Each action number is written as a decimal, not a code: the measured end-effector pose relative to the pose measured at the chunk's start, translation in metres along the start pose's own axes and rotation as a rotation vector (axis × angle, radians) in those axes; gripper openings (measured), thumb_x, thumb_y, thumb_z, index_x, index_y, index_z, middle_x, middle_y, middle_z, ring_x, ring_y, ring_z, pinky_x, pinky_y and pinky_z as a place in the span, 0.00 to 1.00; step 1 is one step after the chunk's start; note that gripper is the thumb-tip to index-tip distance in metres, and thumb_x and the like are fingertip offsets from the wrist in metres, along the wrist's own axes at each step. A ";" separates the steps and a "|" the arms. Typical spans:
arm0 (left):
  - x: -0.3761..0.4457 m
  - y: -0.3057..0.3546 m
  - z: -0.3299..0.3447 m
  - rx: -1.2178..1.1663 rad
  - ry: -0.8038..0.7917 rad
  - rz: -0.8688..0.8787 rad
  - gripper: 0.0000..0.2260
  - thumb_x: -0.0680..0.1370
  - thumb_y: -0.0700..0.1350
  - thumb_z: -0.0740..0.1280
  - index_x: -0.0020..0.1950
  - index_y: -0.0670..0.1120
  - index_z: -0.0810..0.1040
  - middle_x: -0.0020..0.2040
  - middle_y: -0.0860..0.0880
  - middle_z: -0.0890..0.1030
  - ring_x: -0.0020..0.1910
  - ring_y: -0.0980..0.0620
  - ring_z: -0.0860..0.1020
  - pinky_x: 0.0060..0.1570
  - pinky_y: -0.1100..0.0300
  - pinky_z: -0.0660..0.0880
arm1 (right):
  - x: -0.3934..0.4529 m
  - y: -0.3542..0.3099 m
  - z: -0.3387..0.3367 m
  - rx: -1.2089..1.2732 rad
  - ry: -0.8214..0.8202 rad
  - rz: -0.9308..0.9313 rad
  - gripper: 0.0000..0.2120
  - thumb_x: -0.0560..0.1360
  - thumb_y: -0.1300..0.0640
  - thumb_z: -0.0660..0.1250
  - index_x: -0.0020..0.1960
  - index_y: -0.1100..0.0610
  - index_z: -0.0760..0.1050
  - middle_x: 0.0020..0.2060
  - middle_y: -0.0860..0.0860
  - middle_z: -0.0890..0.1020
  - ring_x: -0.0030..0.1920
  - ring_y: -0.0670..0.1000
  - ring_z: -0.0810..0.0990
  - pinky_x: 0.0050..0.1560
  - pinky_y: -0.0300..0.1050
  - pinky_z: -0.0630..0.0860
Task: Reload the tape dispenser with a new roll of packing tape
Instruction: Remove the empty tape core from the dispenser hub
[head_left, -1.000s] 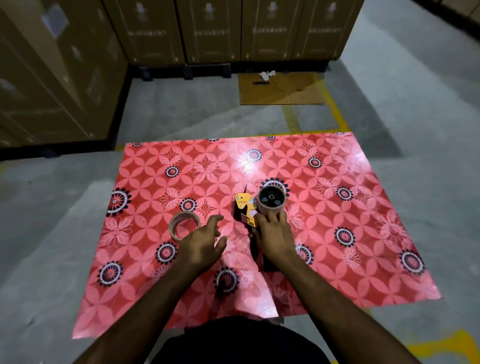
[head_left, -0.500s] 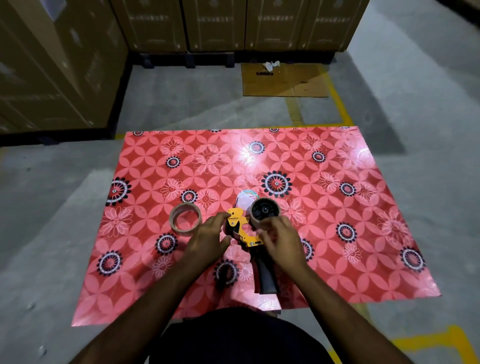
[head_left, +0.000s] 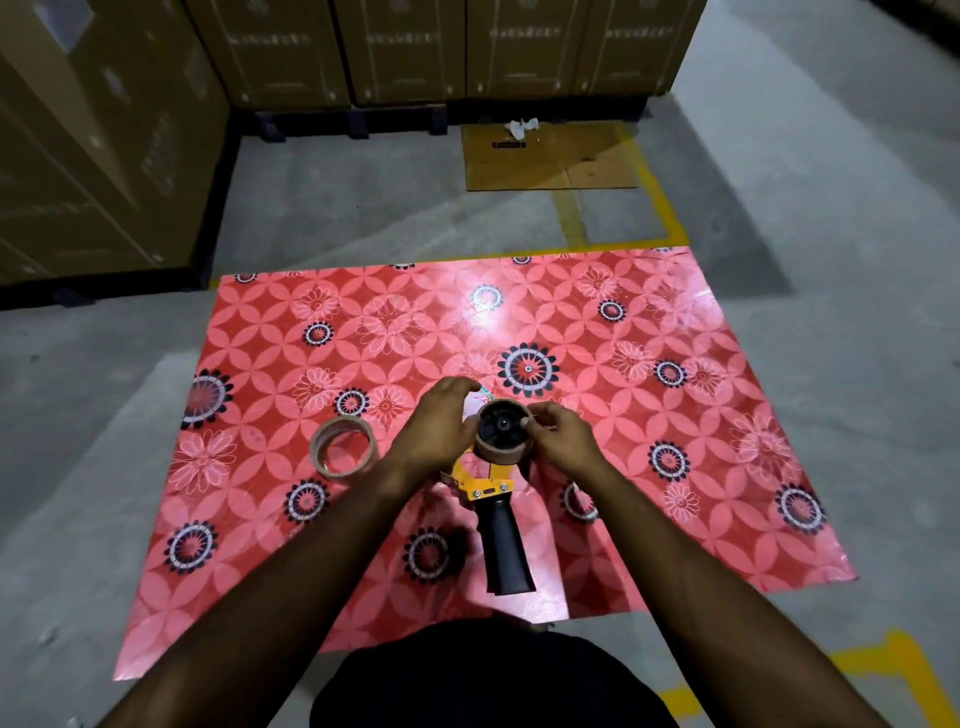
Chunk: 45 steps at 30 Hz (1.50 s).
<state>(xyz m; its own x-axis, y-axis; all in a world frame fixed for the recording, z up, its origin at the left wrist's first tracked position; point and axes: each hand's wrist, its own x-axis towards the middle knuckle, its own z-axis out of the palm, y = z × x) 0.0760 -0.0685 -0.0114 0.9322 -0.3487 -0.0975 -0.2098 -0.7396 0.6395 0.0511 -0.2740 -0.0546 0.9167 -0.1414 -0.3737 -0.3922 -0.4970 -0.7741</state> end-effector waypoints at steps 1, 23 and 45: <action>0.010 0.005 0.000 0.025 -0.023 0.008 0.20 0.77 0.42 0.67 0.70 0.44 0.73 0.67 0.44 0.76 0.66 0.45 0.73 0.65 0.54 0.68 | 0.003 -0.001 -0.001 -0.017 -0.015 0.011 0.16 0.78 0.53 0.70 0.64 0.58 0.79 0.58 0.53 0.84 0.58 0.53 0.81 0.54 0.40 0.72; 0.053 0.000 0.046 0.399 -0.059 -0.343 0.10 0.66 0.47 0.66 0.32 0.50 0.64 0.33 0.49 0.74 0.37 0.45 0.72 0.50 0.49 0.61 | 0.024 -0.050 0.001 -0.492 -0.069 0.146 0.06 0.73 0.59 0.70 0.43 0.62 0.80 0.43 0.61 0.83 0.42 0.57 0.79 0.34 0.42 0.68; 0.046 0.003 0.044 0.364 -0.102 -0.435 0.08 0.67 0.52 0.66 0.36 0.50 0.69 0.40 0.48 0.79 0.44 0.45 0.74 0.53 0.48 0.59 | 0.006 -0.059 0.005 -0.386 0.127 0.275 0.10 0.71 0.61 0.71 0.52 0.61 0.78 0.52 0.60 0.82 0.52 0.60 0.83 0.40 0.45 0.76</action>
<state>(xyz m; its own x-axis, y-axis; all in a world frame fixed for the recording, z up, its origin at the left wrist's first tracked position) 0.1051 -0.1123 -0.0477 0.9260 -0.0080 -0.3775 0.0822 -0.9715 0.2224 0.0799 -0.2415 -0.0133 0.7946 -0.4031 -0.4540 -0.5861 -0.7043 -0.4006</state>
